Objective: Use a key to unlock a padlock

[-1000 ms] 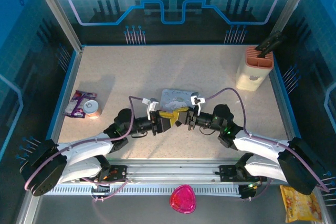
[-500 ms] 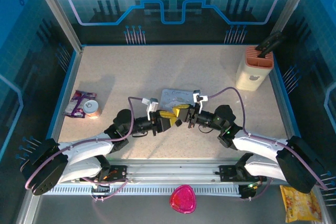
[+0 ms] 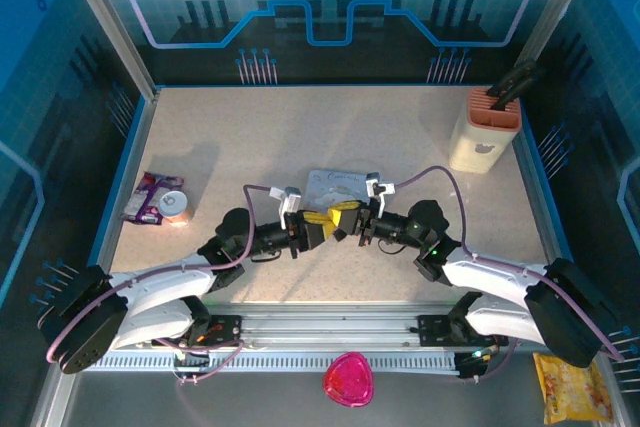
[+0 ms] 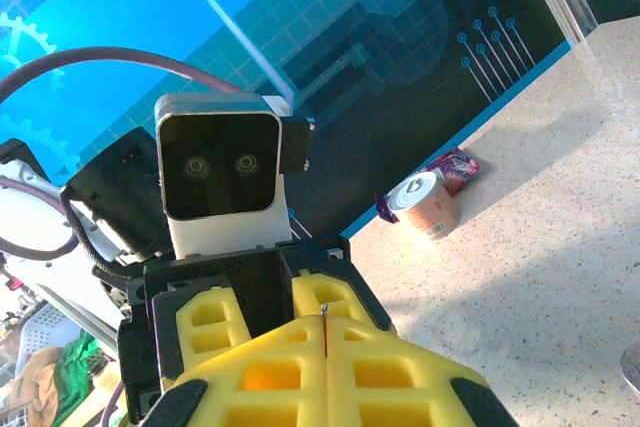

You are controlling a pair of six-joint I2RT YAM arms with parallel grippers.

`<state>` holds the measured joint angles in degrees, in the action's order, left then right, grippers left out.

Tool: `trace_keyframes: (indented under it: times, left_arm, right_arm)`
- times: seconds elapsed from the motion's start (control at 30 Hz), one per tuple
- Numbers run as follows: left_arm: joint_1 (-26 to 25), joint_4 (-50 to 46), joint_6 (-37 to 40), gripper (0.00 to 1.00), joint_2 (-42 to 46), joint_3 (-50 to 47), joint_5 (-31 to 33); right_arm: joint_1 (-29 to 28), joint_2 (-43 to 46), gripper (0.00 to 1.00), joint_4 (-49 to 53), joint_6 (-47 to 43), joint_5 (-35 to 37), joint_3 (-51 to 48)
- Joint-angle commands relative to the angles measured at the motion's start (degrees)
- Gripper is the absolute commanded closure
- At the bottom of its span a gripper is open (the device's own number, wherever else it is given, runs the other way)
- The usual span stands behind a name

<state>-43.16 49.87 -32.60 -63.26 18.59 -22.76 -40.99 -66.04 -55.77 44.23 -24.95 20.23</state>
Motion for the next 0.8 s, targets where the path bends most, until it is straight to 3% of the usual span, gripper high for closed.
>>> trace_keyframes:
  times: [0.0, 0.6, 0.77]
  left_arm:
    - [-0.2, 2.5, 1.0, 0.77, 1.3, 0.2, 0.5]
    - [-0.2, 8.1, -2.3, 0.99, -0.1, 0.0, -0.8]
    - [-0.2, 8.6, -2.3, 1.0, -0.6, 0.4, -1.1]
  right_arm:
    - [-0.9, -0.3, 1.0, -3.6, 0.8, -1.9, -0.2]
    - [-1.6, -1.2, 1.0, -4.7, 1.6, -2.5, -0.4]
    - [-1.7, -1.2, 0.99, -3.5, 1.3, -2.0, -0.2]
